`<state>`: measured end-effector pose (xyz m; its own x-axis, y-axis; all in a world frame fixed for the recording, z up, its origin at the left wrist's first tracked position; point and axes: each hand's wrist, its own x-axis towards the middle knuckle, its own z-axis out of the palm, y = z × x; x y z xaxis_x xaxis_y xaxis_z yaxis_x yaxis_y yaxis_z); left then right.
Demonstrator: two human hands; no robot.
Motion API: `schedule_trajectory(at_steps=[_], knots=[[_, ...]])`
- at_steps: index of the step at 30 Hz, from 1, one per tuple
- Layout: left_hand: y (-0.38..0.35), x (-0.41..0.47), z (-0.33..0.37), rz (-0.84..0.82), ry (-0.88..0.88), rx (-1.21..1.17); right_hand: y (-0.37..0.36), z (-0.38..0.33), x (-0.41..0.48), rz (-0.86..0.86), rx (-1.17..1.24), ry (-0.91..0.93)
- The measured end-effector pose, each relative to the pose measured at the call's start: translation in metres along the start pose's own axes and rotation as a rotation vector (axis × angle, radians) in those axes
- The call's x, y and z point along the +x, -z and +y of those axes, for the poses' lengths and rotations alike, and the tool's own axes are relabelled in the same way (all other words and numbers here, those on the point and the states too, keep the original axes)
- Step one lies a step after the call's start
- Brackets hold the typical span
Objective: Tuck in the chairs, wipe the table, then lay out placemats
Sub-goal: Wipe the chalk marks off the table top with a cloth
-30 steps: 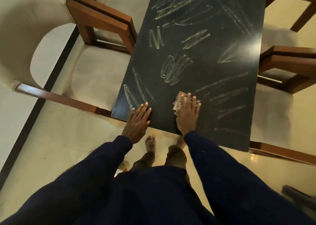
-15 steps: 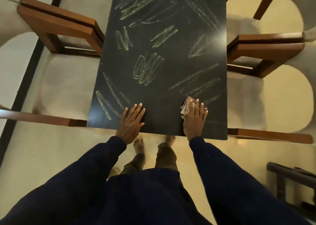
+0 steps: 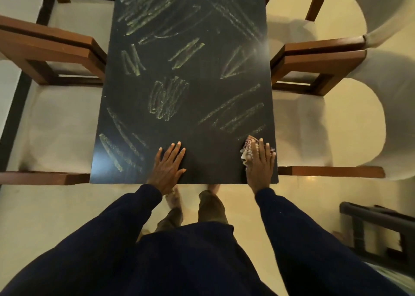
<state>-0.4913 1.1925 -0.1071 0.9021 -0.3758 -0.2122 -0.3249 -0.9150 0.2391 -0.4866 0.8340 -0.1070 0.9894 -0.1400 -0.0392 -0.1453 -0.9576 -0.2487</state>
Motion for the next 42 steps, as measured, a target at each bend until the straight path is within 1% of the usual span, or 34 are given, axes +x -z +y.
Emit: schedule_trajectory(at_steps=[1, 2, 3, 6, 7, 8, 9, 12, 14, 16, 17, 18, 21, 22, 23, 24, 25, 27, 29, 30, 31, 32, 33, 34, 36, 37, 38, 39, 40, 42], knots=[[0.000, 0.003, 0.005, -0.014, -0.001, -0.004, -0.003, -0.014, 0.003, 0.008, 0.012, -0.043], [0.001, 0.007, 0.011, -0.025, -0.006, -0.005, -0.006, -0.025, 0.004, -0.009, 0.018, -0.017], [0.001, 0.009, 0.017, -0.032, -0.012, -0.010, -0.010, -0.031, 0.000, -0.050, 0.011, 0.084], [0.005, 0.019, 0.030, -0.037, -0.007, -0.029, -0.010, -0.008, -0.025, -0.235, -0.083, 0.565], [0.007, 0.025, 0.034, -0.040, 0.004, -0.042, -0.004, 0.011, -0.031, -0.278, -0.098, 0.647], [0.009, 0.029, 0.037, -0.044, 0.015, -0.055, 0.002, 0.031, -0.036, -0.280, -0.102, 0.660], [0.010, 0.032, 0.041, -0.043, 0.023, -0.066, 0.008, 0.049, -0.040, -0.247, -0.096, 0.615], [0.011, 0.038, 0.051, -0.038, 0.037, -0.063, 0.022, 0.074, -0.044, -0.119, -0.078, 0.322], [0.012, 0.043, 0.057, -0.050, 0.042, -0.061, 0.019, 0.063, -0.026, -0.064, -0.060, 0.169], [0.016, 0.048, 0.061, -0.072, 0.059, -0.076, 0.012, 0.038, -0.007, -0.079, -0.052, 0.102], [0.018, 0.050, 0.063, -0.082, 0.072, -0.078, 0.009, 0.026, 0.000, -0.110, -0.049, 0.129], [0.019, 0.050, 0.065, -0.089, 0.085, -0.080, 0.005, 0.019, 0.003, -0.152, -0.054, 0.207], [0.022, 0.050, 0.065, -0.091, 0.130, -0.088, 0.005, 0.033, 0.002, -0.304, -0.080, 0.600], [0.022, 0.051, 0.063, -0.082, 0.155, -0.092, 0.010, 0.047, 0.005, -0.344, -0.097, 0.701], [0.022, 0.051, 0.061, -0.076, 0.179, -0.097, 0.015, 0.063, 0.008, -0.358, -0.115, 0.758], [0.022, 0.051, 0.060, -0.072, 0.206, -0.102, 0.020, 0.076, 0.012, -0.346, -0.137, 0.770], [0.022, 0.050, 0.059, -0.068, 0.230, -0.108, 0.025, 0.085, 0.018, -0.319, -0.159, 0.726], [0.023, 0.047, 0.059, -0.068, 0.280, -0.128, 0.028, 0.082, 0.036, -0.228, -0.139, 0.531], [0.023, 0.042, 0.061, -0.090, 0.324, -0.142, 0.023, 0.053, 0.059, -0.142, -0.072, 0.321], [0.022, 0.039, 0.063, -0.095, 0.337, -0.138, 0.019, 0.033, 0.068, -0.131, -0.047, 0.255], [0.022, 0.036, 0.064, -0.094, 0.348, -0.132, 0.015, 0.014, 0.075, -0.139, -0.026, 0.230], [0.021, 0.033, 0.065, -0.101, 0.360, -0.131, 0.011, -0.003, 0.079, -0.173, -0.005, 0.256], [0.021, 0.030, 0.065, -0.116, 0.366, -0.130, 0.006, -0.014, 0.079, -0.221, 0.004, 0.335], [0.021, 0.028, 0.065, -0.120, 0.369, -0.125, 0.002, -0.017, 0.075, -0.261, -0.010, 0.464], [0.022, 0.028, 0.068, -0.113, 0.381, -0.101, 0.001, -0.002, 0.065, -0.322, -0.082, 0.779], [0.025, 0.030, 0.069, -0.131, 0.388, -0.102, 0.006, 0.012, 0.066, -0.380, -0.093, 0.887], [0.026, 0.031, 0.070, -0.149, 0.390, -0.106, 0.012, 0.029, 0.068, -0.409, -0.096, 0.955], [0.025, 0.030, 0.071, -0.143, 0.391, -0.104, 0.016, 0.046, 0.072, -0.398, -0.087, 0.975], [0.025, 0.030, 0.072, -0.141, 0.391, -0.095, 0.021, 0.059, 0.076, -0.365, -0.080, 0.925], [0.026, 0.030, 0.072, -0.160, 0.395, -0.114, 0.024, 0.065, 0.091, -0.278, -0.062, 0.725]])
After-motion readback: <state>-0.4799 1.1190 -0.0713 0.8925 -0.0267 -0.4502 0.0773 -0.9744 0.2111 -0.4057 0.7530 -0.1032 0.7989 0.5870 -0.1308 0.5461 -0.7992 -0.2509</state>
